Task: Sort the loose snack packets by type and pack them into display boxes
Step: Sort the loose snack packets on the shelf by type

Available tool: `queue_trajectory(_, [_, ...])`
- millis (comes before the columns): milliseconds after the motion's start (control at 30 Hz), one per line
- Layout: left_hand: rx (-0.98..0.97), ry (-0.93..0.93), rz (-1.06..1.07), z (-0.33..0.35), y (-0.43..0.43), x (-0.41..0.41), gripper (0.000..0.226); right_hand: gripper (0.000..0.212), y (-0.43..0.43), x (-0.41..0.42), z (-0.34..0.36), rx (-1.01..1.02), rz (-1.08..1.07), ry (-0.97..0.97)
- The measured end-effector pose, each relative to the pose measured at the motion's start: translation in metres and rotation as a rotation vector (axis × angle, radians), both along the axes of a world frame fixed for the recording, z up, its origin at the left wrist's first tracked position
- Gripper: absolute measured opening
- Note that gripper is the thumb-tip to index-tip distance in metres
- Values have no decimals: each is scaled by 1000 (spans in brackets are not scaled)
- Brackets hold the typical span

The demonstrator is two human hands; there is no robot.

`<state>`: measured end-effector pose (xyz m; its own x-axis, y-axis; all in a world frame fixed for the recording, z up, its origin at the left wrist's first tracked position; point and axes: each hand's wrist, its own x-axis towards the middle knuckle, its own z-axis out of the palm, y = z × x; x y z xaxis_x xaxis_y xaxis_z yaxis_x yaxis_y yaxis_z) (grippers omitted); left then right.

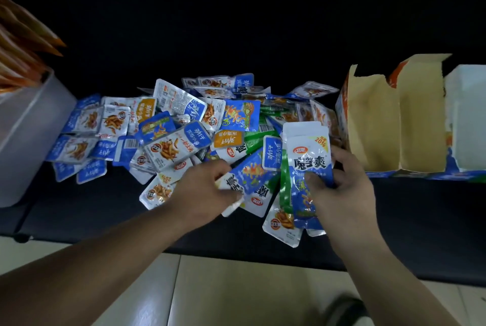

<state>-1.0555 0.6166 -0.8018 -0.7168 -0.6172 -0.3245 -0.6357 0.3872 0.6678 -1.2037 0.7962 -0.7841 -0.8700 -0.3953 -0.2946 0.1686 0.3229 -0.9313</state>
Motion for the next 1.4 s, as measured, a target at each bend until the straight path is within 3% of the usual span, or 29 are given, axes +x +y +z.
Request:
queue_trajectory(200, [232, 189, 255, 42, -19, 3, 45, 52, 0, -5, 4, -18, -6, 64])
queue_trajectory(367, [284, 280, 339, 69, -35, -1, 19, 52, -4, 1, 6, -61, 58, 89])
queue_trajectory(467, [391, 281, 243, 88, -37, -5, 20, 50, -5, 1, 7, -89, 117, 87])
queue_trajectory(567, [358, 220, 81, 89, -17, -15, 25, 48, -9, 4, 9, -120, 202, 19])
queue_trajectory(667, [359, 308, 218, 72, 9, -30, 25, 42, -14, 13, 11, -211, 191, -125])
queue_trajectory(800, [369, 375, 404, 60, 34, -49, 25, 29, -9, 21, 12, -237, 107, -158])
queue_trajectory(933, [309, 373, 466, 62, 53, -62, 37, 44, 10, 18, 20, -228, 149, -188])
queue_trajectory(1000, [231, 248, 390, 60, 65, -62, 33, 48, 27, 12, 22, -227, 98, -192])
queue_trajectory(1100, [317, 130, 213, 58, 103, -62, 24, 55, 55, 3, 26, -193, 16, -203])
queue_trajectory(1300, [310, 165, -15, 47, 164, -102, 34, 59, 121, -25, 31, -116, 31, -257])
queue_trajectory(1400, [389, 124, -174, 36, 201, -130, 34, 67, 158, -44, 17, -95, -231, -236])
